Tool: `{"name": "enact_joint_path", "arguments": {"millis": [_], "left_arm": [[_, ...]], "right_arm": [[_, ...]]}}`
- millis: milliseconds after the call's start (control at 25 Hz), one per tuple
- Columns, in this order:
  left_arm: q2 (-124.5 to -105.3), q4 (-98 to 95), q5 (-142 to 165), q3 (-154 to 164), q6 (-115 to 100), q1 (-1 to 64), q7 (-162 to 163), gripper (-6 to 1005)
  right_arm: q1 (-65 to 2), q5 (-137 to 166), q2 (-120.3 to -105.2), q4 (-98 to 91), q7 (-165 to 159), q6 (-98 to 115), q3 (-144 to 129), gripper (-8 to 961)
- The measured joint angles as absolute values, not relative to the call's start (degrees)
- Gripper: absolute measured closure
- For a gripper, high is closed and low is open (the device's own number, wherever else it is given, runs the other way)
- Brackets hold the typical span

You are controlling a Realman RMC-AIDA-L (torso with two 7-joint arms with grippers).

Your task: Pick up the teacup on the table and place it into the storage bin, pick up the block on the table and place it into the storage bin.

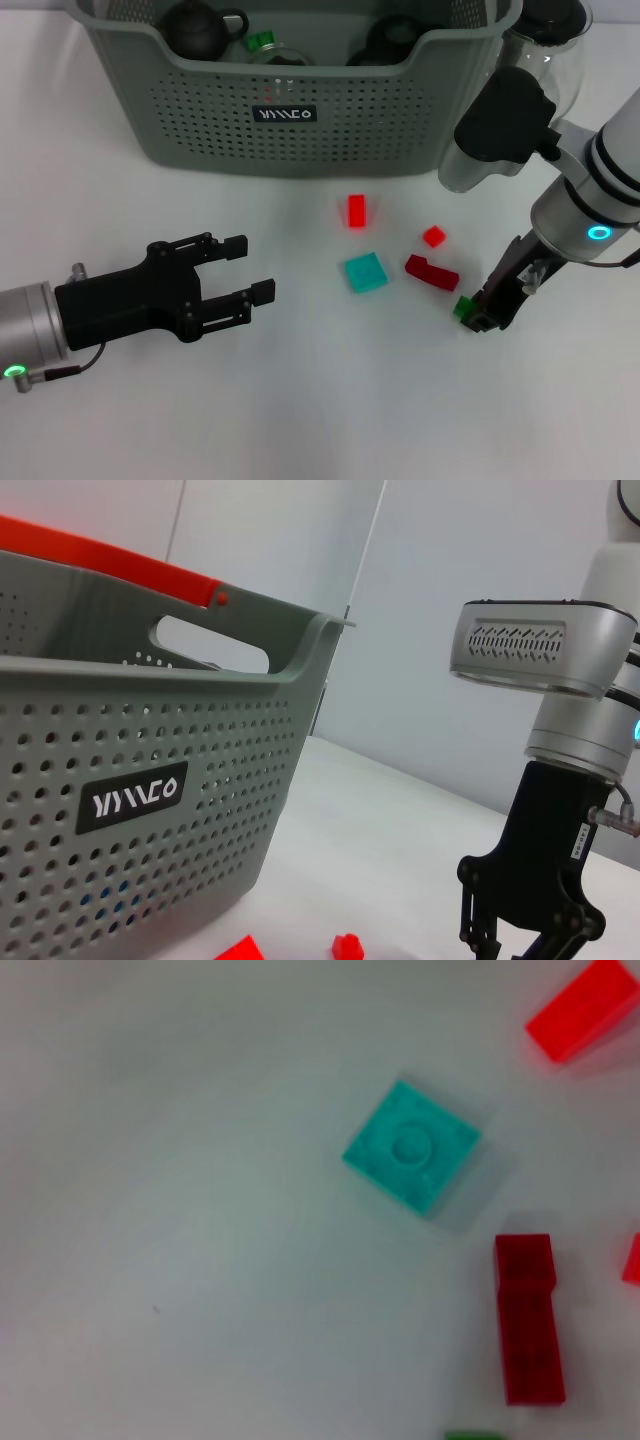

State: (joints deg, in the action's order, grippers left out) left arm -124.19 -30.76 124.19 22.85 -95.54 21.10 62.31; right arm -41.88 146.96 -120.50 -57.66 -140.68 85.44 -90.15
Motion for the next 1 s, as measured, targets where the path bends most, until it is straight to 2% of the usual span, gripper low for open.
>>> {"name": "enact_joint_path", "arguments": {"millis": [240, 520, 720, 840, 1000], "left_arm": [[-124.19, -30.8, 124.2, 22.9, -95.6, 21.1, 62.3, 294], [-124.19, -30.8, 124.2, 22.9, -95.6, 21.3, 62.3, 294], [-124.19, -30.8, 124.2, 22.8, -95.4, 21.5, 62.3, 294], [-124.18, -30.7, 124.2, 22.7, -94.8, 21.6, 62.6, 294], [-124.18, -29.9, 124.2, 22.8, -94.4, 22.0, 62.7, 294]], "right_arm": [[-39.6, 146.6, -120.39, -62.7, -140.6, 85.8, -89.7, 737], [-34.0, 132.8, -120.01, -74.4, -130.8, 92.0, -74.8, 737], [-31.9, 117.8, -120.20, -75.3, -121.4, 91.0, -63.2, 736], [-32.2, 110.0, -120.32, -72.9, -116.0, 86.0, -62.4, 736], [-36.8, 107.6, -120.24, -69.0, -114.1, 75.4, -64.2, 736]]}}
